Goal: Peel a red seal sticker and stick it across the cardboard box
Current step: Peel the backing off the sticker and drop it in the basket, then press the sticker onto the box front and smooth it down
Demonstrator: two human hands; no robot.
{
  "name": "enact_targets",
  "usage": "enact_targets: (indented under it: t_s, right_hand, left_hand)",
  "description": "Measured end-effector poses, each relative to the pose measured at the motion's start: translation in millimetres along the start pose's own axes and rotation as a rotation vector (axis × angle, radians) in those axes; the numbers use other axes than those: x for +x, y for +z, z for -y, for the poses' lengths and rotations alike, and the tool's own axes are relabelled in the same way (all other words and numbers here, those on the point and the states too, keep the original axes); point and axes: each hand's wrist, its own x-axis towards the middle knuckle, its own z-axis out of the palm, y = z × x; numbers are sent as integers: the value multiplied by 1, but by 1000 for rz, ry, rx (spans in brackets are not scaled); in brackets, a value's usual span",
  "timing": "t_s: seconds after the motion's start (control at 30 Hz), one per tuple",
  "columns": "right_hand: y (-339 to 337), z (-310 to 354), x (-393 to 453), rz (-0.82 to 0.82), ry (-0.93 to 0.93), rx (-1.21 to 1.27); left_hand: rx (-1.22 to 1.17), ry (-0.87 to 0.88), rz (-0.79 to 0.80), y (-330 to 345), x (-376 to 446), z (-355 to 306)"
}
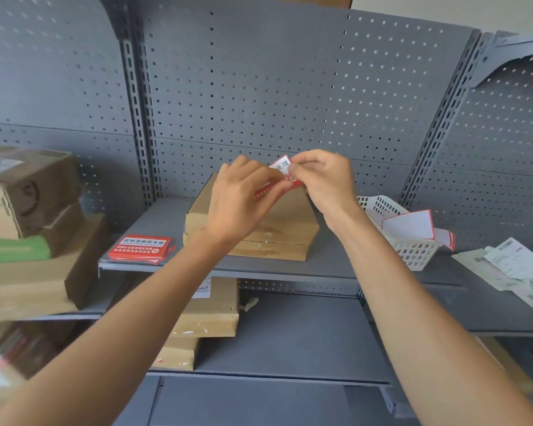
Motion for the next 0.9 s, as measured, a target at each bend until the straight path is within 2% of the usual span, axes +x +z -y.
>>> enact_targets:
  t_s: [0.07,0.2,0.27,0.4,0.9]
  right_hand:
    - [-1,-2,2,-51,-17,17]
    - [-7,-6,0,-113,-43,91]
    - [-7,-9,-2,-129,-44,133]
    - [-1,-13,-7,-125,-35,168]
    - [8,-39,-35,-15,21,172]
  left_hand:
    - [-74,-130,-39,-9,-1,-1]
    - [-285,-593,-148,-24,-8,2]
    - [-344,-691,-127,-27,-13,3]
    - [-399,-706,-53,-30,-20,0]
    - [-431,-724,3,-44,-48,15]
